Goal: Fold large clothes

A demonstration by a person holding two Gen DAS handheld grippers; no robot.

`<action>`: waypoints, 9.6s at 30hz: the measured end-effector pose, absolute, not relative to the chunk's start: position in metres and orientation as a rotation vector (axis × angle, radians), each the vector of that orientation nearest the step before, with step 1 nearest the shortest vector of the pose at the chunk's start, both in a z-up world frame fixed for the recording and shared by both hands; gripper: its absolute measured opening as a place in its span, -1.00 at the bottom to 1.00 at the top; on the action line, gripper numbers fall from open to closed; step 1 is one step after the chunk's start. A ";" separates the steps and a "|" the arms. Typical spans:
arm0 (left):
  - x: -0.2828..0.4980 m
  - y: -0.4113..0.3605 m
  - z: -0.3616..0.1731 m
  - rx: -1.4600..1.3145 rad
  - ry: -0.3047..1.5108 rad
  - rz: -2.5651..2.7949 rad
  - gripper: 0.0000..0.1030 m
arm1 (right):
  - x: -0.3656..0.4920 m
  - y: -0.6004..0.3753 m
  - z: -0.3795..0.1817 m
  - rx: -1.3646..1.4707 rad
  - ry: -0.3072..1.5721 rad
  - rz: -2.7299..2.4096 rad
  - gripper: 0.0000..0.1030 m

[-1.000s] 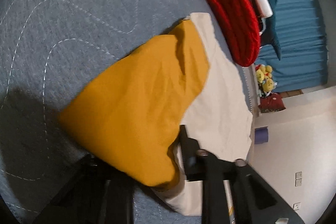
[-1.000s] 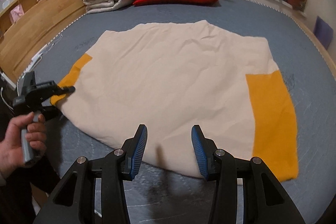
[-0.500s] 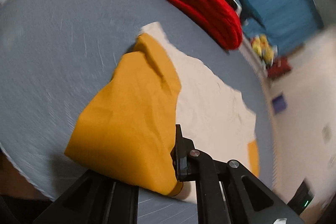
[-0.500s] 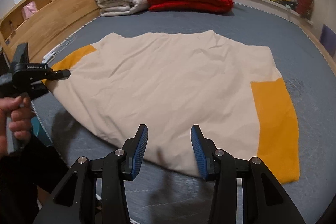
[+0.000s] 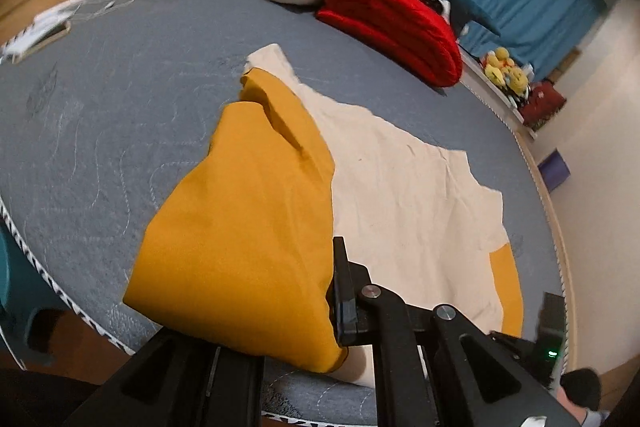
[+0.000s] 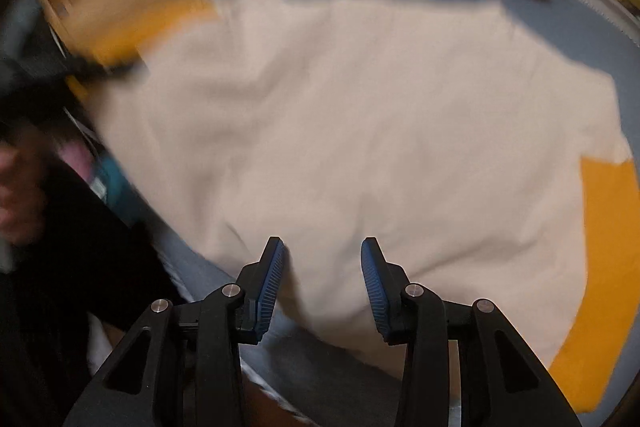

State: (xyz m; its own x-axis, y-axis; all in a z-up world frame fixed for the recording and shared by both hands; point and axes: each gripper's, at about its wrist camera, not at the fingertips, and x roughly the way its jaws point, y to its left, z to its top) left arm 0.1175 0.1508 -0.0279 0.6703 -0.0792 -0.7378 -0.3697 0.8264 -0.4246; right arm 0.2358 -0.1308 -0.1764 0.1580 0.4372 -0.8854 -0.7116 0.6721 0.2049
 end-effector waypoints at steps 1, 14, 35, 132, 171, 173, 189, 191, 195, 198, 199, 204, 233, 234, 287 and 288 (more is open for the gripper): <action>0.122 0.145 -0.021 -0.564 0.833 0.177 -0.80 | 0.238 -0.128 -0.186 -0.333 1.160 0.821 -0.20; 0.205 -0.039 0.052 -0.209 0.826 -0.094 -0.82 | 0.290 -0.269 -0.061 0.011 0.794 0.577 -0.20; 0.219 -0.257 -0.025 0.041 1.090 -0.624 -0.01 | 0.339 -0.508 -0.045 0.530 0.840 0.221 -0.16; 0.283 0.014 -0.107 -0.655 1.193 -0.369 0.35 | 0.340 -0.432 -0.178 0.211 1.261 0.199 0.57; 0.421 0.111 -0.113 -0.702 1.145 -0.235 0.11 | 0.455 -0.314 -0.160 0.291 1.041 0.322 -0.87; 0.409 0.133 -0.117 -0.758 1.141 -0.176 0.11 | 0.456 -0.309 -0.171 0.238 1.092 0.313 -0.87; 0.347 0.057 -0.088 -0.375 1.325 -0.248 0.10 | 0.411 -0.321 -0.195 0.169 1.278 0.278 -0.61; 0.331 0.044 -0.084 -0.288 1.274 -0.276 0.11 | 0.399 -0.324 -0.198 0.121 1.287 0.253 -0.61; 0.324 0.043 -0.107 -0.286 1.343 -0.175 0.28 | 0.390 -0.332 -0.211 0.094 1.363 0.220 -0.61; 0.305 0.033 -0.066 -0.190 1.200 -0.112 0.23 | 0.377 -0.339 -0.201 0.059 1.357 0.181 -0.61; 0.296 0.031 -0.053 -0.160 1.156 -0.112 0.27 | 0.374 -0.341 -0.190 0.050 1.325 0.172 -0.61; 0.243 0.035 -0.008 -0.114 0.985 -0.077 0.68 | 0.343 -0.344 -0.118 -0.012 1.076 0.132 0.18; 0.143 -0.031 -0.017 -0.214 0.891 0.020 0.94 | 0.187 -0.258 -0.068 -0.088 0.831 0.170 0.76; 0.144 -0.031 -0.018 -0.213 0.889 0.022 0.94 | 0.189 -0.256 -0.067 -0.092 0.830 0.172 0.76; 0.143 -0.039 -0.017 -0.185 0.858 0.003 0.95 | 0.194 -0.255 -0.073 -0.115 0.818 0.172 0.76; 0.143 -0.039 -0.017 -0.184 0.857 0.004 0.95 | 0.194 -0.255 -0.073 -0.115 0.818 0.172 0.76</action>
State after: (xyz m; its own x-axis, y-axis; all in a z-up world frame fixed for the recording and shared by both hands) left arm 0.1429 -0.0392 -0.0173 0.6553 -0.0707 -0.7520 -0.0773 0.9841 -0.1598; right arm 0.1940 -0.2546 -0.0734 0.6709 0.1084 -0.7336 -0.1969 0.9798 -0.0353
